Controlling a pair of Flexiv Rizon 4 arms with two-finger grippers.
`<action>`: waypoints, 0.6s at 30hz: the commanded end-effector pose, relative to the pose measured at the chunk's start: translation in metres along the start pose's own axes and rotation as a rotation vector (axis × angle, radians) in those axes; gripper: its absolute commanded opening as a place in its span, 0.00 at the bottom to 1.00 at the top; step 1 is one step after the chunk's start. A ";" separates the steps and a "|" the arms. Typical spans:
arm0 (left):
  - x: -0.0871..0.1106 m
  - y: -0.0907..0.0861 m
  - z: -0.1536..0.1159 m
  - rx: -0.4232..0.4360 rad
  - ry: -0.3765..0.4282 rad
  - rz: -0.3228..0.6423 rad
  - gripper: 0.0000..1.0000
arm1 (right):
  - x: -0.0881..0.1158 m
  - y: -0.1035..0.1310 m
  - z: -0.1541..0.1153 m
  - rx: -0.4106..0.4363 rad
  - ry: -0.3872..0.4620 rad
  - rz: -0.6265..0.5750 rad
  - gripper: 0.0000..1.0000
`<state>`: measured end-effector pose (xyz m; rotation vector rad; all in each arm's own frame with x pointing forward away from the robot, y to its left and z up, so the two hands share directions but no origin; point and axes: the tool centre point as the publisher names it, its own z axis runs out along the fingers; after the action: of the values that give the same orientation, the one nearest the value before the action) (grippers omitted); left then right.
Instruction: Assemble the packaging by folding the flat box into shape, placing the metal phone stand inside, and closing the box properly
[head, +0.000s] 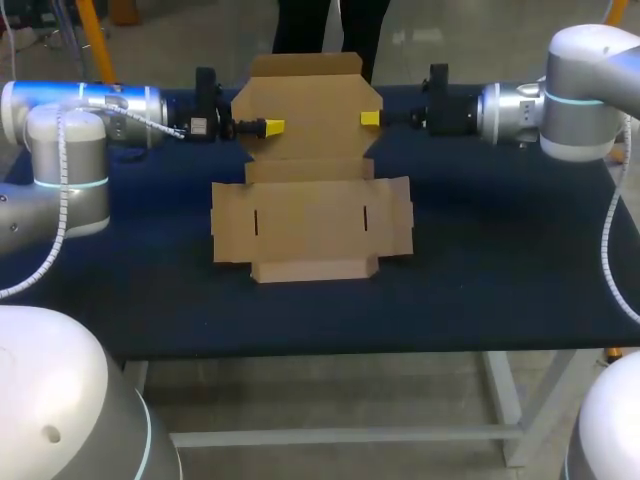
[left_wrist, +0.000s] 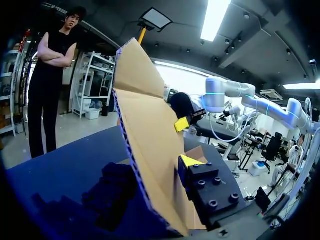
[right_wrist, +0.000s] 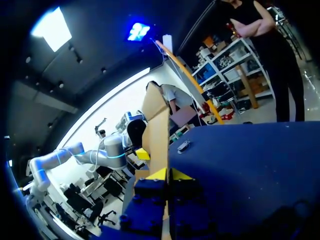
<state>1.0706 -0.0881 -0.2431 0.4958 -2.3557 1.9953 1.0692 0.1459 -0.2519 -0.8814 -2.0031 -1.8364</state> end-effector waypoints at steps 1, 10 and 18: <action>-0.003 0.001 0.000 0.004 0.014 0.000 0.48 | -0.001 0.000 -0.001 -0.002 0.009 -0.003 0.00; -0.003 0.001 0.002 0.005 0.028 -0.003 0.41 | 0.000 0.001 0.000 -0.002 0.014 -0.006 0.00; -0.002 0.000 0.002 0.009 0.031 0.000 0.21 | 0.000 0.001 0.000 -0.004 0.018 -0.009 0.00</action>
<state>1.0707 -0.0911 -0.2428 0.4703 -2.3351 1.9993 1.0683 0.1470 -0.2498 -0.8673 -2.0036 -1.8432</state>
